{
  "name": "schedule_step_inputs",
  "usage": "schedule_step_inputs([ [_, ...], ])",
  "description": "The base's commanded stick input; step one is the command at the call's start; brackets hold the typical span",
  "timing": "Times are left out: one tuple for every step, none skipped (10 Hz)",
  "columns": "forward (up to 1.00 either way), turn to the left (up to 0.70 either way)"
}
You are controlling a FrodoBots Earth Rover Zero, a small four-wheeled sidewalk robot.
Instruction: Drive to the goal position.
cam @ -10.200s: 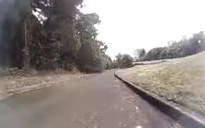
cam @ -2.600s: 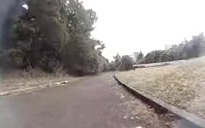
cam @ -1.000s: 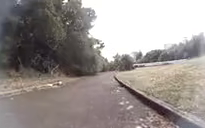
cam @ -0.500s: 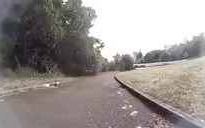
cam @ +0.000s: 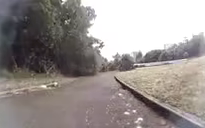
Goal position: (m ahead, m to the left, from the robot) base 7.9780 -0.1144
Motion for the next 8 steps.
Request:
schedule_step_inputs([
  [0.45,0.0],
  [0.45,0.0],
  [0.45,0.0],
  [0.45,0.0],
  [0.45,0.0],
  [0.45,0.0],
  [0.45,0.0],
  [0.45,0.0],
])
